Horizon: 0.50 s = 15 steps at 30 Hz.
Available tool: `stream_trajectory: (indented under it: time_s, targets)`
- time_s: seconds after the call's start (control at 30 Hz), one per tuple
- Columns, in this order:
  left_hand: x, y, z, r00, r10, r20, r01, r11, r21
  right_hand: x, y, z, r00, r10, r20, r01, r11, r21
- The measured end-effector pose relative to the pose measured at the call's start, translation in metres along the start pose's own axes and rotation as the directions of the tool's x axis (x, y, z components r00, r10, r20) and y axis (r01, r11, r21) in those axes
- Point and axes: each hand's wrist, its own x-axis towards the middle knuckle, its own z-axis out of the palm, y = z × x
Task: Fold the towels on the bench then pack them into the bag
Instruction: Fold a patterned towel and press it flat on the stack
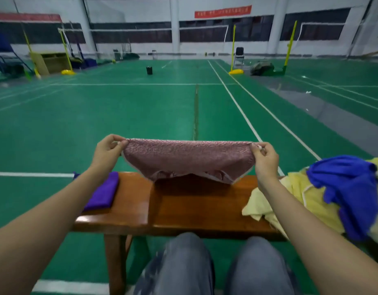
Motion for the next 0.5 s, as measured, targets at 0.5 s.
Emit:
stream_trajectory:
  time_s: [0.5]
  targets:
    - [-0.065, -0.111, 0.033, 0.928, -0.365, 0.072, 0.345, 0.917, 0.199, -0.058, 0.11, -0.022, 0.958, 0.277, 0.07, -0.242, 0.918, -0.315]
